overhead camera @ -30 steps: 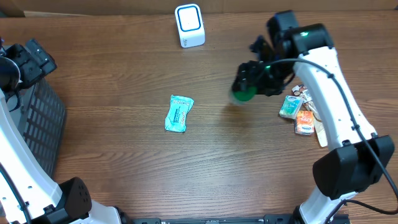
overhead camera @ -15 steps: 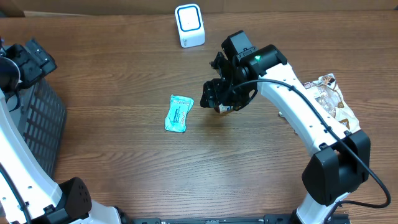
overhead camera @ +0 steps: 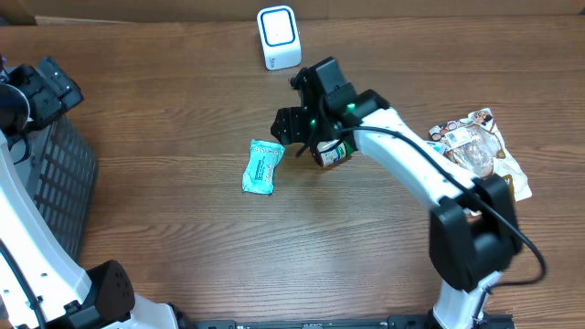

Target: Scan the item barcode

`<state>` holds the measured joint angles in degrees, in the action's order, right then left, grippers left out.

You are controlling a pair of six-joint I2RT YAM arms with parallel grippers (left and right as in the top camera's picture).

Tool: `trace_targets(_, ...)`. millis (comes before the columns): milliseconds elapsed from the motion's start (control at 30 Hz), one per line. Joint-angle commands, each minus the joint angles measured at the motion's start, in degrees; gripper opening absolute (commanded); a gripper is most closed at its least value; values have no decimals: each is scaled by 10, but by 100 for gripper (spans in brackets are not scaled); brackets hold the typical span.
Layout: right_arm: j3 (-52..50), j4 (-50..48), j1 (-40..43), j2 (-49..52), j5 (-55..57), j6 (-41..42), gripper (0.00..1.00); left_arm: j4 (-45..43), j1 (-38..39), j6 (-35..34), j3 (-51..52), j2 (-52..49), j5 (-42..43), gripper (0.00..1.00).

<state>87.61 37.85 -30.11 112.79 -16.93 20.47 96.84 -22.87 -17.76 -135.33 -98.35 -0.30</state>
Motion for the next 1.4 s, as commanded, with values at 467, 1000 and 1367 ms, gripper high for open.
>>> trace_targets(467,-10,116,104,54,70,73,61,0,1,10,-7,9,-3,99)
trace_targets(1000,-9,195,230,52,117,76,62,0,1,10,-7,9,-3,100)
trace_targets(1367,-3,225,134,-108,113,22,66,0,1,10,-7,9,-3,100)
